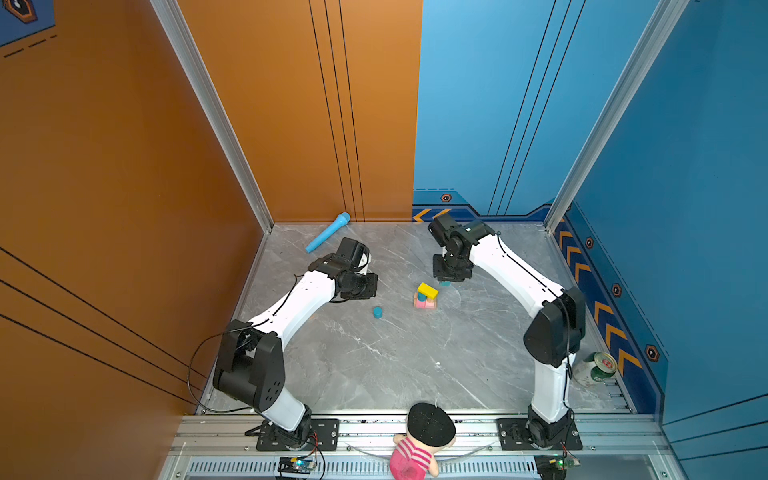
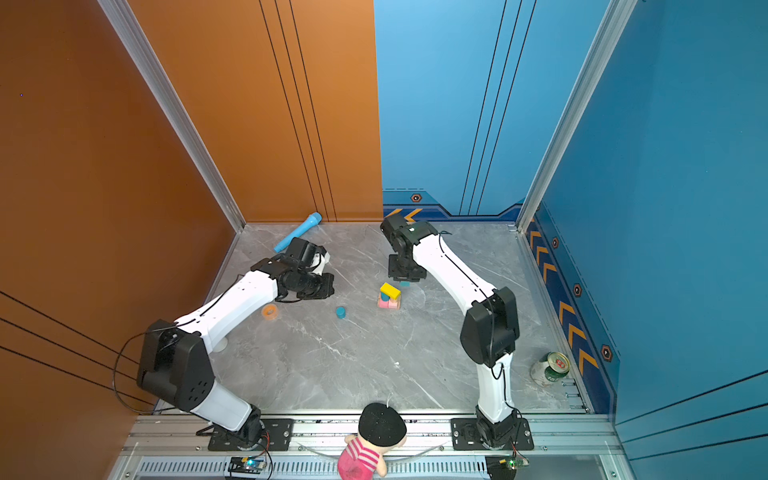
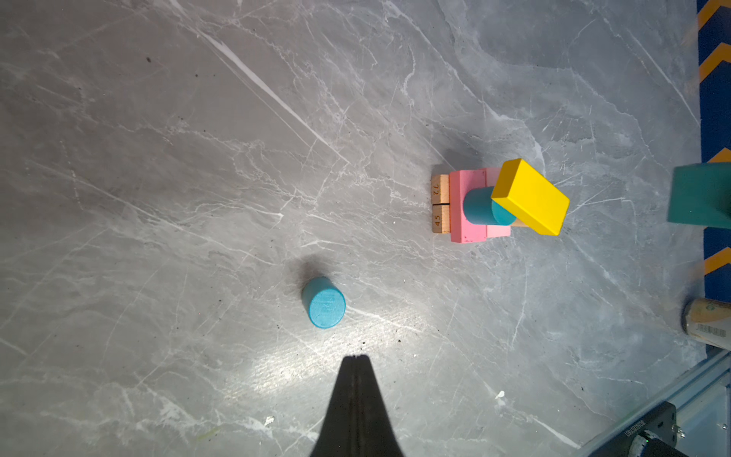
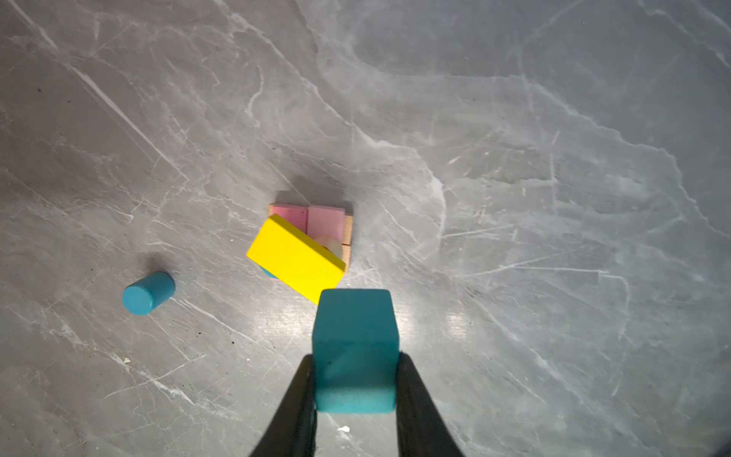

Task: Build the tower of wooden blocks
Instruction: 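Lift the teal cube and carry it over the stack with the right gripper, then lower the teal cube onto the yellow block and open the right gripper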

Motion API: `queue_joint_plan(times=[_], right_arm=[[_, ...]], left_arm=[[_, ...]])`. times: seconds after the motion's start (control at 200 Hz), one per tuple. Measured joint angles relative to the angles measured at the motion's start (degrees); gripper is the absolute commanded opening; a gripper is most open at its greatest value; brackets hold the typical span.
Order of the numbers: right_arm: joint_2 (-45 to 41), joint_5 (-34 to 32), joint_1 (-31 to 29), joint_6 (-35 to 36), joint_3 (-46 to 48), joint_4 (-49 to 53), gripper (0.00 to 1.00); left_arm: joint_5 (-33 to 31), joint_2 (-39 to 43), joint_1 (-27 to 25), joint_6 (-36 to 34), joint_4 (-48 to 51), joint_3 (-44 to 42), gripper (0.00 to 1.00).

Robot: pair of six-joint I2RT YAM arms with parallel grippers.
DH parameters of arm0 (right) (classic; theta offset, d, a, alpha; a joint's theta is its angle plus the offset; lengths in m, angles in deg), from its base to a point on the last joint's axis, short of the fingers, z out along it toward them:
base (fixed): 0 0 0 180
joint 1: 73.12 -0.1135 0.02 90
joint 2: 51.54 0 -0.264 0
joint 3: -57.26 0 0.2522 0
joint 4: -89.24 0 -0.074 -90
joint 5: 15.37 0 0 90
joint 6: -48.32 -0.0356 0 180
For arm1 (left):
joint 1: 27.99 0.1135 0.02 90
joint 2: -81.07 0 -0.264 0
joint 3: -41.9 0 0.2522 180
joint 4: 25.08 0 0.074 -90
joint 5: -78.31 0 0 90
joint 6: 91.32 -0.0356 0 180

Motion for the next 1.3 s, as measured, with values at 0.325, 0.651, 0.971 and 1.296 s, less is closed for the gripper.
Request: queue_joint_plan(times=[0.325,0.651,0.971,1.296], right_arm=[[10.7,1.8,-2.5,0.9,-11.5,5.1,0.1],[11.7,2.7,-2.6,1.3,-12.3,7.1,0.09],[14.1,2.8,-2.6,1.2,-13.2,7.4,0.1],[14.5,2.8,-2.5,1.2,-14.1,7.5,0.11]], left_arm=[[0.1,0.2,0.3,0.0,-0.3,-0.5,0.0],[0.1,0.2,0.5,0.0,-0.4,-0.5,0.0],[0.1,0.2,0.8,0.0,-0.4,-0.6,0.0],[0.1,0.2,0.9,0.0,-0.4,-0.6,0.0]])
